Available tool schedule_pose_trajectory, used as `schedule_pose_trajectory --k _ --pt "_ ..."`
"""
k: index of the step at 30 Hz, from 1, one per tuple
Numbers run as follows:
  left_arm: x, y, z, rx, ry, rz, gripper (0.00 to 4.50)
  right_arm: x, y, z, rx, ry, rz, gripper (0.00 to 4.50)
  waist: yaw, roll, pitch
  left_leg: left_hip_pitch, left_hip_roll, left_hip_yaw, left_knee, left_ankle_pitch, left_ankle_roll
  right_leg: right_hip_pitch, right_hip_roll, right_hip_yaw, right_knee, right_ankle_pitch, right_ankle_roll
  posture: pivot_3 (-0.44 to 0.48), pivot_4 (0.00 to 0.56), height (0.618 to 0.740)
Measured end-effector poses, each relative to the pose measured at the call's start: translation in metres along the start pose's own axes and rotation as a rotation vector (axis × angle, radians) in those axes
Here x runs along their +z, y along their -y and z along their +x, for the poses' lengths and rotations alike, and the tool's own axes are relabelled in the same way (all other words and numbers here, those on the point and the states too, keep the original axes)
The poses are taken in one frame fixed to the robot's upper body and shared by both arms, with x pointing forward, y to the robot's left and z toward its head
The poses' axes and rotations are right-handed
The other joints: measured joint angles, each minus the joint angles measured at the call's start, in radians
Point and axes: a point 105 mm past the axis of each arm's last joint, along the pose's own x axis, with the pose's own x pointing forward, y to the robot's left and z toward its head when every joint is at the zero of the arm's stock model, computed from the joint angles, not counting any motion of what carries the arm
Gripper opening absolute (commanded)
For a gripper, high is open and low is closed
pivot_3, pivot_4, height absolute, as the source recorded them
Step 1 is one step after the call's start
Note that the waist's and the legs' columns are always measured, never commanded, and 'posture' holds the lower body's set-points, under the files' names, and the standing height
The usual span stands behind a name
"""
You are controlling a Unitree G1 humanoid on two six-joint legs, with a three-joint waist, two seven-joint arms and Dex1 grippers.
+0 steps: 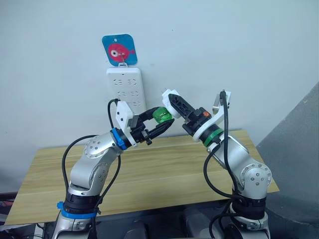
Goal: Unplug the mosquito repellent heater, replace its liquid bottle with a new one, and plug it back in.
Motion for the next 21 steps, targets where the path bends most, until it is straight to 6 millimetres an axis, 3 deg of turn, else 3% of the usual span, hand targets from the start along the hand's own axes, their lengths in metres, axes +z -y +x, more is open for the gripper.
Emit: schedule_pose_trajectory --k 2,6,7,12,16,21 --pt "0.000 0.000 0.000 -0.001 0.000 0.000 2.32 0.000 0.000 0.000 0.001 -0.002 -0.004 2.99 0.000 0.000 0.000 0.000 0.000 0.000 0.000 0.000 0.000 0.000 0.000 0.000 0.000 0.000 0.000 -0.160 0.054 0.740" --pt "-0.002 -0.002 -0.001 0.006 -0.008 0.001 2.32 -0.001 0.001 -0.001 0.006 -0.006 -0.002 4.35 0.000 0.000 -0.002 0.000 0.000 0.000 0.000 0.000 0.000 0.000 0.000 0.000 0.000 0.000 0.000 -0.161 0.054 0.740" --pt "-0.003 -0.003 -0.002 0.009 -0.011 0.002 2.32 -0.001 0.001 -0.002 0.009 -0.010 0.002 4.50 0.000 0.000 -0.002 0.000 0.000 0.000 0.000 0.000 0.000 0.000 0.000 0.000 0.000 0.000 0.000 -0.161 0.054 0.740" --pt "-0.007 -0.005 -0.007 -0.019 -0.027 0.012 2.32 0.007 0.010 -0.014 0.008 -0.026 -0.001 4.50 0.001 0.000 -0.002 0.000 0.000 0.000 0.001 0.000 0.000 0.000 0.000 0.000 0.000 0.000 0.000 -0.169 0.064 0.740" --pt "-0.009 -0.006 -0.012 -0.062 -0.046 0.045 2.32 0.024 0.020 -0.037 0.022 -0.082 -0.025 4.50 0.002 0.000 -0.002 0.000 0.000 0.001 0.001 0.000 0.000 0.001 0.000 0.001 0.000 -0.001 0.001 -0.173 0.072 0.740" --pt "-0.014 -0.001 -0.020 -0.165 -0.085 0.113 2.32 0.031 0.040 -0.073 0.003 -0.305 -0.091 4.50 0.003 0.000 -0.002 0.001 0.000 0.002 0.001 0.000 0.001 0.001 0.002 0.002 -0.001 -0.002 0.004 -0.181 0.086 0.740"
